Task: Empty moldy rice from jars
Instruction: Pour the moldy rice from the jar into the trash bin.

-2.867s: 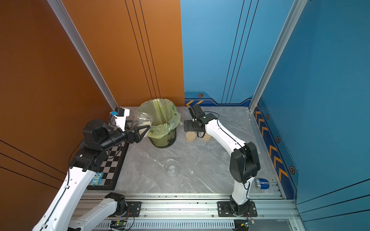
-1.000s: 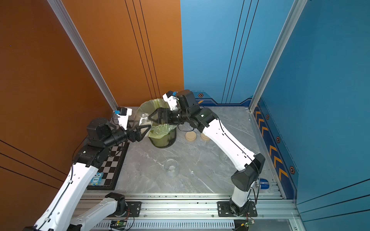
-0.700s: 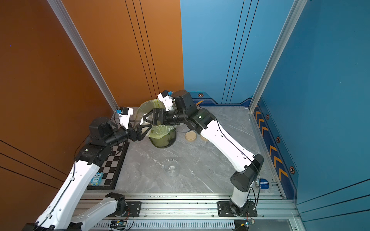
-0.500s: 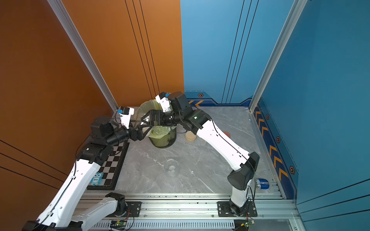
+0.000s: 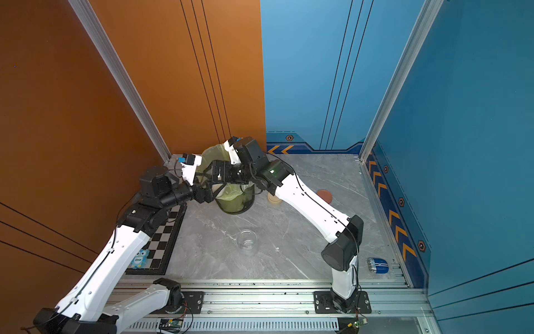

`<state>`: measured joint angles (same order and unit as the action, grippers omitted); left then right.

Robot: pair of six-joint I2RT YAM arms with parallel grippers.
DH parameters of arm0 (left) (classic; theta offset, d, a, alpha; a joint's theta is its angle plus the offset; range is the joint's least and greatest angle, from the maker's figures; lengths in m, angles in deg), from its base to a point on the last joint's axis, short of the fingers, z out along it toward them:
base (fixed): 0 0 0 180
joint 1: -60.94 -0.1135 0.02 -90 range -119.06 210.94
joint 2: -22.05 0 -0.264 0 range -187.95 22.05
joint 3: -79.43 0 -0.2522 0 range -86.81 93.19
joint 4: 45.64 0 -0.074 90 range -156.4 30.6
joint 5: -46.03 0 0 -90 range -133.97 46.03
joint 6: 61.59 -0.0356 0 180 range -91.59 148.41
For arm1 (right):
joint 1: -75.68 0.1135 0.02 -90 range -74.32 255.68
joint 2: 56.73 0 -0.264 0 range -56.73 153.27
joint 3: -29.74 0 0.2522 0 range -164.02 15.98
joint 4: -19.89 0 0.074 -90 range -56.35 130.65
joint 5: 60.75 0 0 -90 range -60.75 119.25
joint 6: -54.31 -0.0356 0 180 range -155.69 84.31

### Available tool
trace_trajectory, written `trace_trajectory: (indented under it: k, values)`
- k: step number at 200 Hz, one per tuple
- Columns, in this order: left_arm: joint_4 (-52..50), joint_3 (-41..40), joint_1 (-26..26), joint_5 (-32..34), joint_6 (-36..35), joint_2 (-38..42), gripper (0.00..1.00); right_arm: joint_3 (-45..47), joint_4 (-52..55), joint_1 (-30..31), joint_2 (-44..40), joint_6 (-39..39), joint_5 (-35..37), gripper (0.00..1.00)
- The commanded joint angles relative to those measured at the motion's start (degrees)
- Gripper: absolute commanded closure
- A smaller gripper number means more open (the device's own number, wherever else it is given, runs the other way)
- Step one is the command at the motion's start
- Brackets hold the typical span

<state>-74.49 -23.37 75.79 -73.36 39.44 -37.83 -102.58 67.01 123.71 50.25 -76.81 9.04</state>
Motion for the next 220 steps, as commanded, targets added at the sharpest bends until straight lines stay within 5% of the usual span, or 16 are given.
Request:
trace_trajectory:
  k: [1,26,55,64,112,139,183,220]
  values:
    - [8.21,3.62,0.87,0.67,0.67,0.21,1.0,-1.23,-0.14,0.91,1.15,-0.35,1.73,0.09]
    - [9.34,3.71,1.56,1.38,0.69,-0.28,1.0,-1.23,0.38,0.98,1.48,-0.24,1.41,0.25]
    - [10.41,3.54,1.85,1.85,0.67,-0.25,0.99,-2.69,1.18,0.6,1.47,-0.57,1.08,0.87]
    - [10.68,3.4,1.93,1.8,0.58,-0.16,0.93,-3.93,1.65,0.1,1.64,-1.43,0.52,1.0]
    - [12.69,1.85,1.98,2.87,-0.34,0.98,0.4,-12.4,3.81,-1.35,3.09,-6.1,-3.13,1.0]
    - [15.24,0.02,1.96,3.91,-1.05,1.91,0.21,-14.91,3.9,-1.47,3.58,-9.23,-4.84,1.0]
    - [20.76,-2.86,2.02,4.6,-2.22,2.36,0.0,-19.15,3.9,-1.45,5.57,-13.9,-6.74,1.0]
    - [27.83,-8.35,2.17,7.29,-3.61,3.18,0.02,-23.49,3.9,-1.69,8.2,-17.82,-9.16,1.0]
